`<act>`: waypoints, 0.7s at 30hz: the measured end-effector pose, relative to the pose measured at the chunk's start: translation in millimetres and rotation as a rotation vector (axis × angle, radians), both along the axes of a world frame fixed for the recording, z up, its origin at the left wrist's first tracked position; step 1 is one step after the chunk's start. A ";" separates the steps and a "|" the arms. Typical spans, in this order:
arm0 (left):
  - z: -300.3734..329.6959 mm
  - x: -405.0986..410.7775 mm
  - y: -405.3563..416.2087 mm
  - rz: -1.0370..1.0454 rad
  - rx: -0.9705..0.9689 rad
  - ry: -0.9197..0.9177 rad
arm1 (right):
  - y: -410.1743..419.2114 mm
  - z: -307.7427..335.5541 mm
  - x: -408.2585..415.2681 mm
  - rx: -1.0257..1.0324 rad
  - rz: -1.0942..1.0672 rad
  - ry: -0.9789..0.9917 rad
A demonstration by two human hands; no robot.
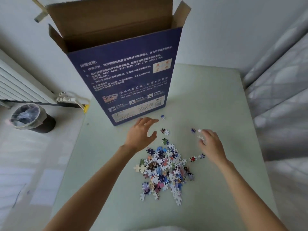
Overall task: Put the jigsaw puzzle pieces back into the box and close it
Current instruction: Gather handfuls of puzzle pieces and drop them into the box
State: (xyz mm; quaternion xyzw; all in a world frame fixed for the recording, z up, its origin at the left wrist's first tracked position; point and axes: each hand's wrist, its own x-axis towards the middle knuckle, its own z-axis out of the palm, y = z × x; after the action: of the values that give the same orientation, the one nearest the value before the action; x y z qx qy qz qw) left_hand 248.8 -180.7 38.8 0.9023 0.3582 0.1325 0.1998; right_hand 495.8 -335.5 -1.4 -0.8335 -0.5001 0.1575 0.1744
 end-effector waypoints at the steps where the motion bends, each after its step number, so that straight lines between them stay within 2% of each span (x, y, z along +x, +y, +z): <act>1: -15.4 1.1 -2.2 0.038 -0.120 0.157 | -4.9 -9.2 9.6 -0.079 -0.038 0.002; 3: -41.0 2.7 -10.4 0.083 -0.277 0.384 | -15.2 -30.5 27.1 -0.261 -0.089 -0.010; 6: -60.5 -1.9 -20.6 0.088 -0.328 0.500 | -22.2 -45.2 26.1 -0.372 -0.135 -0.007; 9: -68.7 -10.4 -31.4 0.061 -0.350 0.513 | -26.4 -35.7 -16.3 -0.344 -0.073 -0.041; 13: -68.5 -19.2 -51.9 -0.020 -0.389 0.521 | -26.1 -27.5 -81.0 -0.320 0.140 -0.040; 17: -67.7 -28.2 -73.9 -0.119 -0.354 0.575 | -34.5 -27.8 -116.7 -0.456 0.302 -0.053; 21: -67.7 -30.1 -86.0 -0.103 -0.333 0.545 | -44.8 -32.9 -122.6 -0.475 0.281 -0.089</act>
State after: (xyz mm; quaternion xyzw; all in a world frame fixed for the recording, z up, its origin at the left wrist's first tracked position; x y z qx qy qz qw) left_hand 218.7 -266.6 -28.9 0.8764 0.3691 -0.1847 0.2480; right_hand 373.2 -380.3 -34.3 -0.7796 -0.5669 0.2564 -0.0715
